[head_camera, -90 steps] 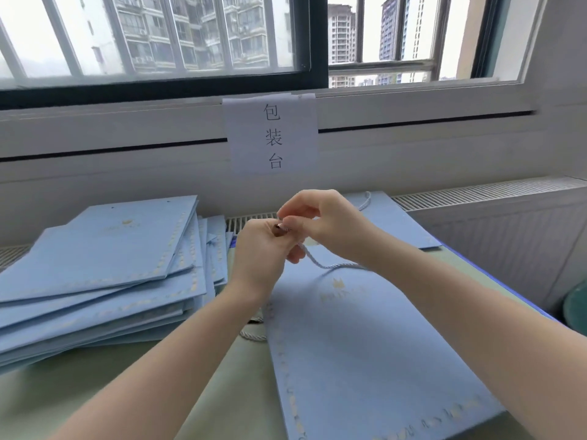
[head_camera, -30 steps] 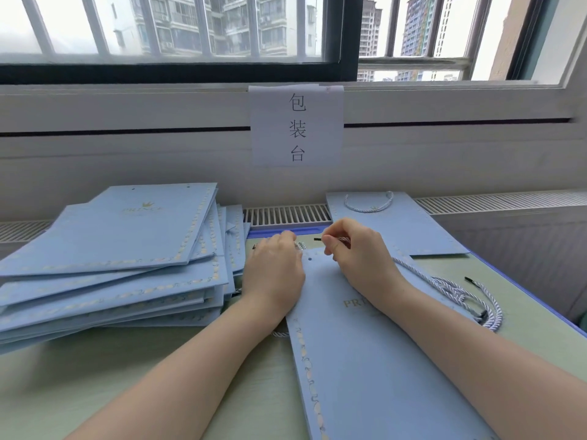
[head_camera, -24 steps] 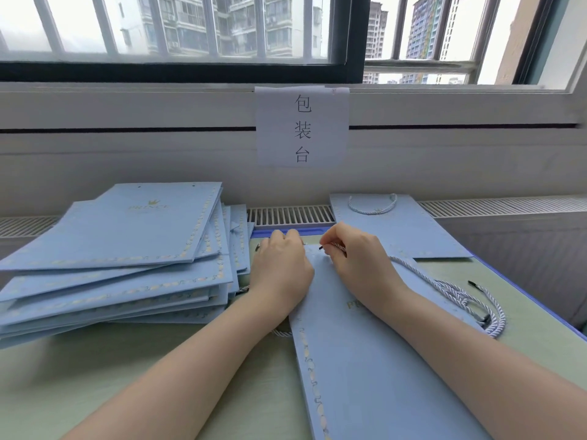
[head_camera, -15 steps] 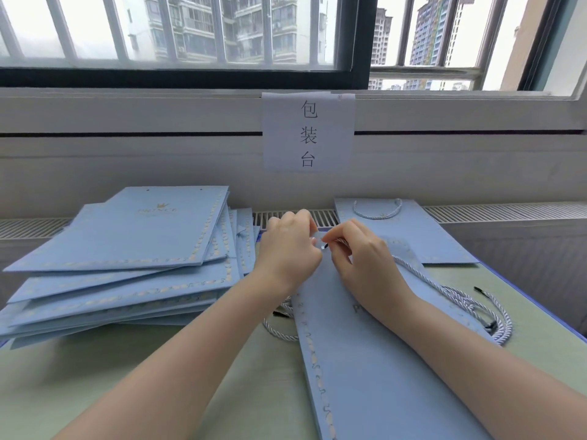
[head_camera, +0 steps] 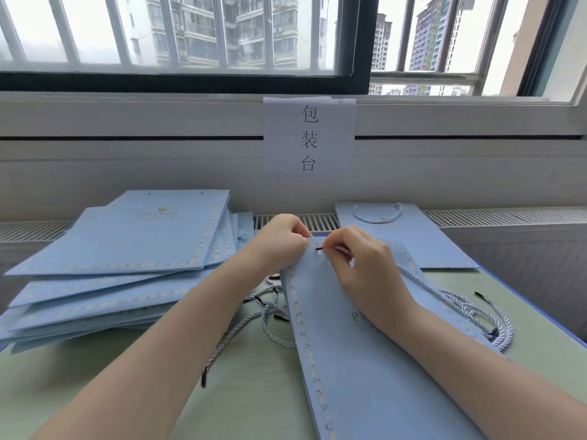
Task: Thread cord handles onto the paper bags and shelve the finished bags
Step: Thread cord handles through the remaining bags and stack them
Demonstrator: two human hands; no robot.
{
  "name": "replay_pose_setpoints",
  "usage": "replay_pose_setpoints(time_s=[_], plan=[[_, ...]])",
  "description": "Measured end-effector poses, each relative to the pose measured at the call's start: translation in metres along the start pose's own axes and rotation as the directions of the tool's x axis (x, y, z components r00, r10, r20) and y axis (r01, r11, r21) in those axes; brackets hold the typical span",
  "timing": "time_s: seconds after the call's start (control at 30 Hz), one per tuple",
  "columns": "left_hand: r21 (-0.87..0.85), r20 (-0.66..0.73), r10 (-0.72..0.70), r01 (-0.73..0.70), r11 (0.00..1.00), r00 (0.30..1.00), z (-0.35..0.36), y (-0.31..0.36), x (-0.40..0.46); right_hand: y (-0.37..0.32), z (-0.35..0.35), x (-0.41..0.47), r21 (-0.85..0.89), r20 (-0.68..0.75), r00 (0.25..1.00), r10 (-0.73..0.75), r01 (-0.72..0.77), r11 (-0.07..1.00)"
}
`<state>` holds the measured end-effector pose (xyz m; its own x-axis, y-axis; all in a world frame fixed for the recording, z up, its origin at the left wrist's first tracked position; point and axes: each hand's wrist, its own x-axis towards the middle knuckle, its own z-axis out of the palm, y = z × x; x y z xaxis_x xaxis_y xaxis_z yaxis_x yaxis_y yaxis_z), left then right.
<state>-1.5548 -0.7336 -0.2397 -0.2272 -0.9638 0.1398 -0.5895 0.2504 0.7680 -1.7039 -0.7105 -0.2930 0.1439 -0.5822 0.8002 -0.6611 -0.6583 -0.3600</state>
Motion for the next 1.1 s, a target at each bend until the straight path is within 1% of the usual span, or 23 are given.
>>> replay_pose_setpoints(time_s=[0.07,0.17,0.23,0.33,0.47,0.57,0.73,0.87,1.03,1.1], plan=[[-0.006,0.002,-0.005,0.005,1.000,1.000,0.000,0.000,0.000,-0.001,0.001,0.000,-0.040,0.018,1.000,-0.014,0.015,0.999],[0.003,0.003,-0.005,0.005,1.000,1.000,0.001,0.000,-0.001,-0.002,0.003,-0.001,-0.109,0.054,0.996,-0.071,0.077,0.991],[-0.003,0.002,-0.006,0.006,1.000,1.000,0.001,0.001,-0.002,-0.001,0.004,-0.001,-0.117,0.056,0.995,-0.079,0.085,0.989],[-0.036,-0.005,-0.012,0.012,0.999,1.000,0.000,0.001,-0.002,0.002,0.004,-0.001,-0.095,0.056,0.997,-0.046,0.051,0.994],[-0.152,0.027,-0.040,0.044,0.987,0.999,-0.002,0.001,-0.003,0.004,0.001,0.001,0.023,0.062,0.998,0.017,-0.018,1.000],[-0.169,0.030,-0.036,0.041,0.985,0.999,-0.001,0.003,-0.006,0.004,0.001,0.001,0.067,0.067,0.998,0.019,-0.023,0.997],[-0.149,0.035,-0.032,0.037,0.988,0.999,-0.002,0.010,-0.009,0.003,0.001,0.002,0.101,0.084,0.991,0.102,-0.110,0.989],[-0.076,0.044,-0.026,0.029,0.997,0.999,-0.001,0.009,-0.006,0.003,0.003,0.002,0.077,0.079,0.993,0.083,-0.089,0.993],[-0.044,0.050,-0.043,0.045,0.998,0.998,0.004,0.003,-0.001,0.003,0.006,0.000,-0.009,0.161,0.986,0.044,-0.043,0.999],[-0.030,0.058,-0.033,0.035,0.999,0.998,0.005,0.001,0.000,0.001,0.007,0.000,0.001,0.149,0.988,0.046,-0.047,0.999]])
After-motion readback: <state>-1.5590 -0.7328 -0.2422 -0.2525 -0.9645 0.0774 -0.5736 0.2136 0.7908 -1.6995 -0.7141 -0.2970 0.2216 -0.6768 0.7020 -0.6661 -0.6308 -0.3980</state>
